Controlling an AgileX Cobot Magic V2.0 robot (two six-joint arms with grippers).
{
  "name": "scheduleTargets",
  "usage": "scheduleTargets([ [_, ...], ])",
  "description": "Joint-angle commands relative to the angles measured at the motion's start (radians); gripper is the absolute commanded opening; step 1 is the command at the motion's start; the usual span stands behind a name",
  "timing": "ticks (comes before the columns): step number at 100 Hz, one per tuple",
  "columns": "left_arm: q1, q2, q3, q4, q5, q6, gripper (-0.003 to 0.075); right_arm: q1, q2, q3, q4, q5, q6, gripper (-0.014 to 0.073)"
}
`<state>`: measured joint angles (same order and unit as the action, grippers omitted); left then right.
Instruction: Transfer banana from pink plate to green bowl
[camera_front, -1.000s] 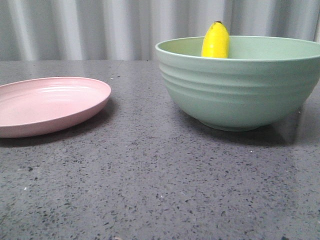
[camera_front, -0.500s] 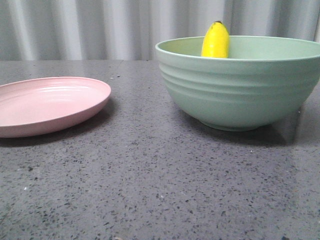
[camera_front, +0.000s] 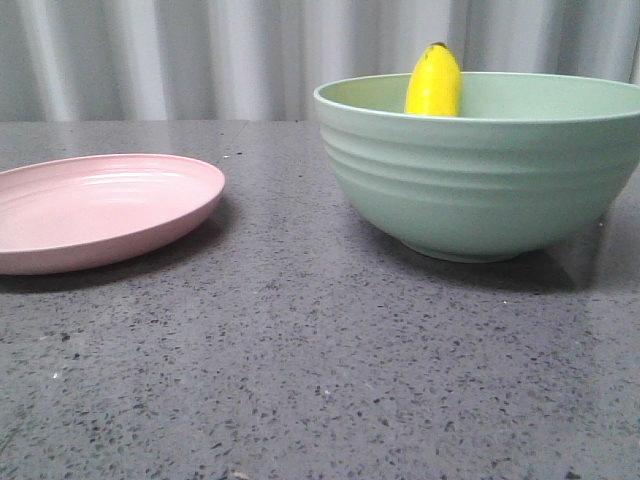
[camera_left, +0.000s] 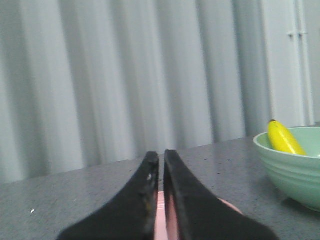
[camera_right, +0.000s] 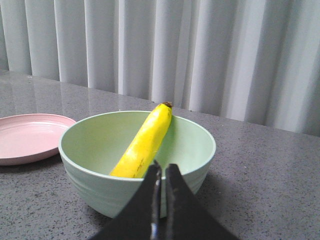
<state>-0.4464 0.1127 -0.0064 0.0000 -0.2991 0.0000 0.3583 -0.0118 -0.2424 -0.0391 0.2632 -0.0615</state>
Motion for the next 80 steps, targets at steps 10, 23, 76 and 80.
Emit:
scheduleTargets([
  [10,0.168,-0.06,0.016,0.041,-0.001,-0.096,-0.002,-0.004,-0.012,-0.027,-0.001,-0.071,-0.005,-0.0064],
  [23,0.255,-0.103,0.016,0.044,0.222,-0.096,-0.002,-0.004,-0.012,-0.027,-0.001,-0.071,-0.005,-0.0064],
  [76,0.344,-0.146,0.017,0.037,0.558,-0.064,-0.002,-0.004,-0.012,-0.027,-0.001,-0.07,-0.005,-0.0064],
  [80,0.344,-0.146,0.017,0.037,0.558,-0.064,-0.002,-0.004,-0.012,-0.027,-0.001,-0.07,-0.005,-0.0064],
])
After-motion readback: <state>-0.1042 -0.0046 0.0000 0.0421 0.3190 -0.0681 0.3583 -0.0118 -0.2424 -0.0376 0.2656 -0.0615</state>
